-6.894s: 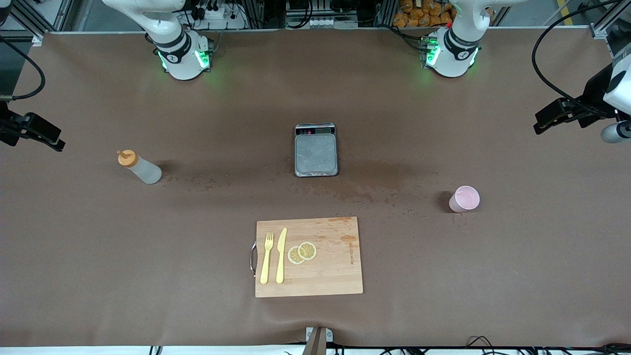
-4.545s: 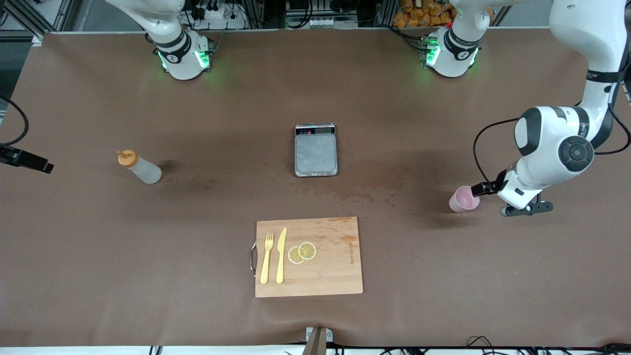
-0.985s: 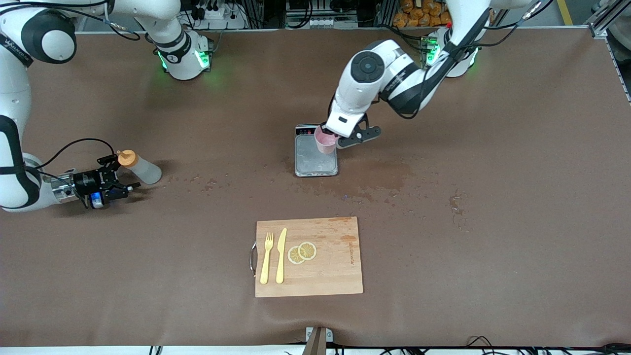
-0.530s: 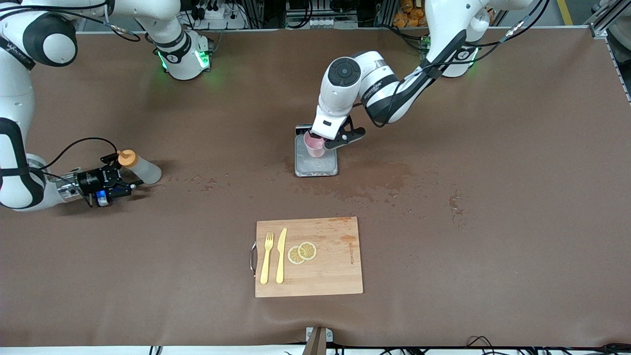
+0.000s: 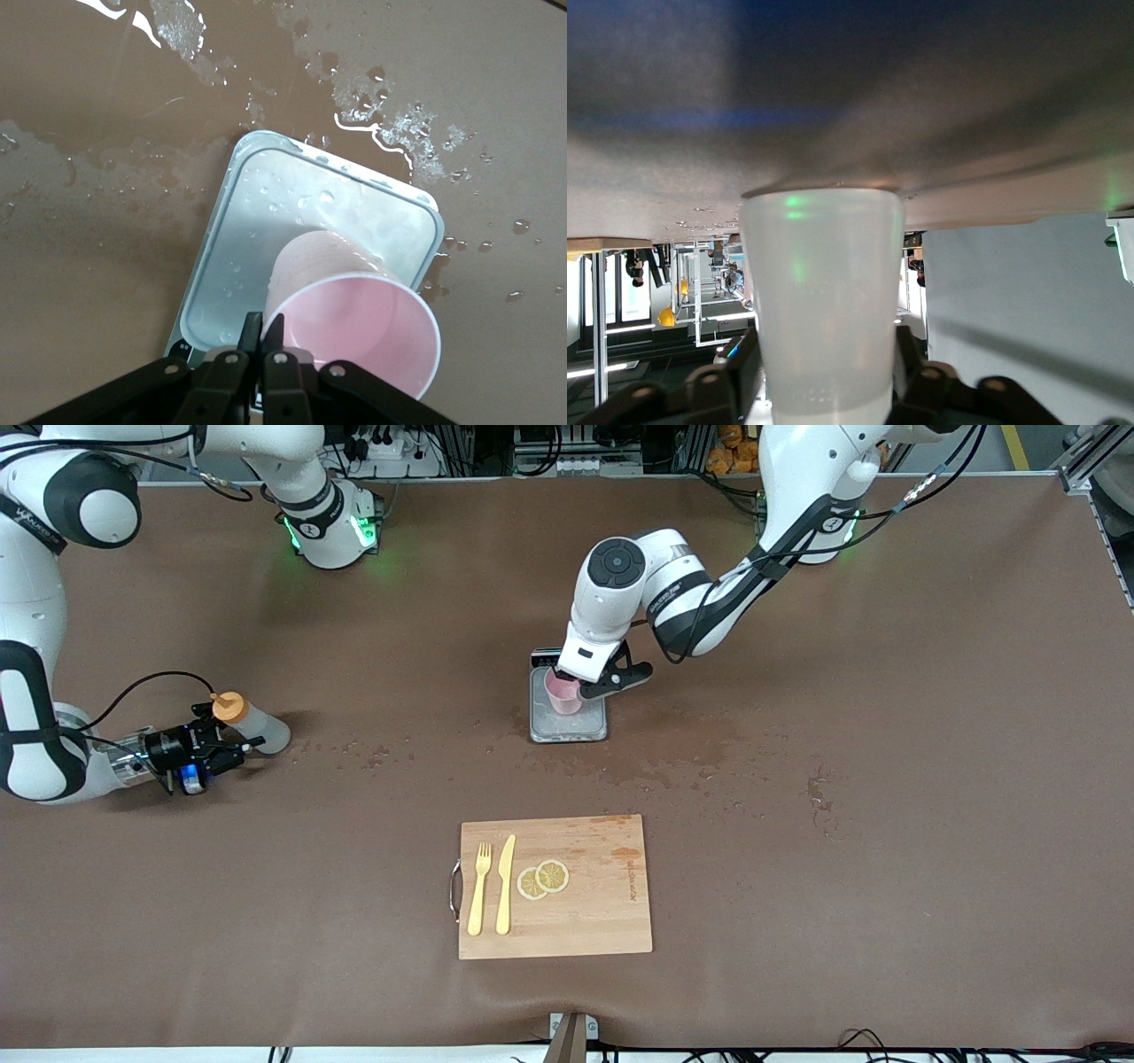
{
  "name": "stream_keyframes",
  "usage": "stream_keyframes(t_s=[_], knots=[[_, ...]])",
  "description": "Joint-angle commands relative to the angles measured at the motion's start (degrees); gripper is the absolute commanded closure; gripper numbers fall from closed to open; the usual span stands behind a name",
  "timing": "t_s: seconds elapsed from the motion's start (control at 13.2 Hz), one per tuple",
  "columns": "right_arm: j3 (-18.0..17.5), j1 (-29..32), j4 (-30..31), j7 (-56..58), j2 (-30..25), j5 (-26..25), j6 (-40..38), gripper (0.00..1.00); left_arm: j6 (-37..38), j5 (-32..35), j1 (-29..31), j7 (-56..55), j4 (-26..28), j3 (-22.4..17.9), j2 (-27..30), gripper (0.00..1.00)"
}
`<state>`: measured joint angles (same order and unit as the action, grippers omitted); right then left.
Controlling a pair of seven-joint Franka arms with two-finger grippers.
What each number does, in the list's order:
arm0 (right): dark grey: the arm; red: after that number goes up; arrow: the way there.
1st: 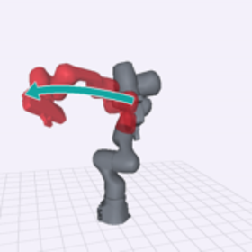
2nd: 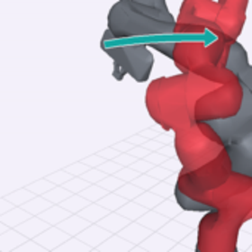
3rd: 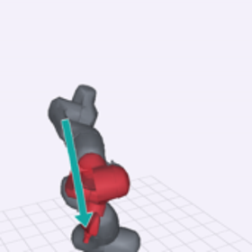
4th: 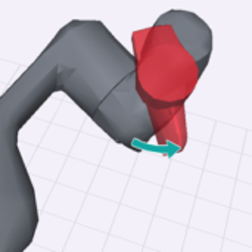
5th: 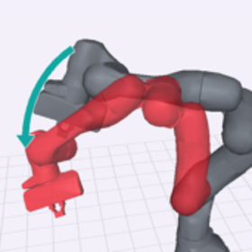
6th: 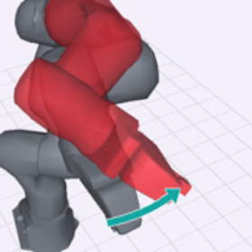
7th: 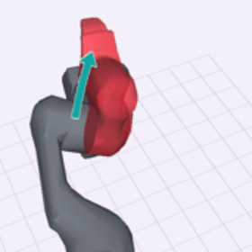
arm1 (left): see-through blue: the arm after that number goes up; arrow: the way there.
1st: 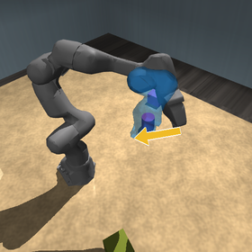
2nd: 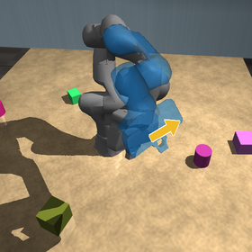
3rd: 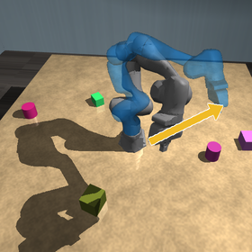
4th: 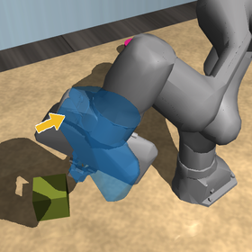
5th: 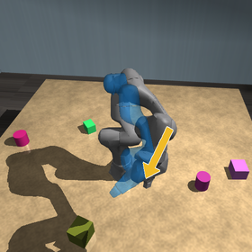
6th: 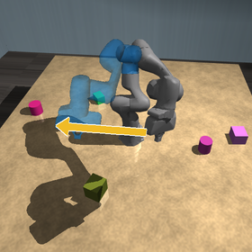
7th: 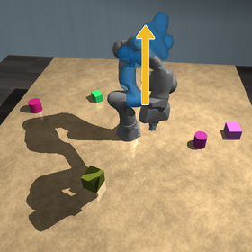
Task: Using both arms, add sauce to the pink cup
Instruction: 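Carry the pink cup onto the metal scale with the left gripper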
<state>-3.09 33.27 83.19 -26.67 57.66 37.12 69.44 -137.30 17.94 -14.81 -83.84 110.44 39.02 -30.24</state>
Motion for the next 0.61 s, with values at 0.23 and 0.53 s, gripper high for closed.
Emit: stream_keyframes(t_s=[0.23,0.53], knots=[[-0.3,0.5,-1.0,-0.2,0.3,1.0,-1.7,0.65,-0.4,3.2,-0.7,-4.8,-1.5,-0.3,-1.5,0.0],[-0.4,0.1,-4.3,-7.2,-1.1,1.0,-5.5,0.65,0.2,3.3,0.2,-5.0,-2.5,-0.3,-0.6,0.0]])
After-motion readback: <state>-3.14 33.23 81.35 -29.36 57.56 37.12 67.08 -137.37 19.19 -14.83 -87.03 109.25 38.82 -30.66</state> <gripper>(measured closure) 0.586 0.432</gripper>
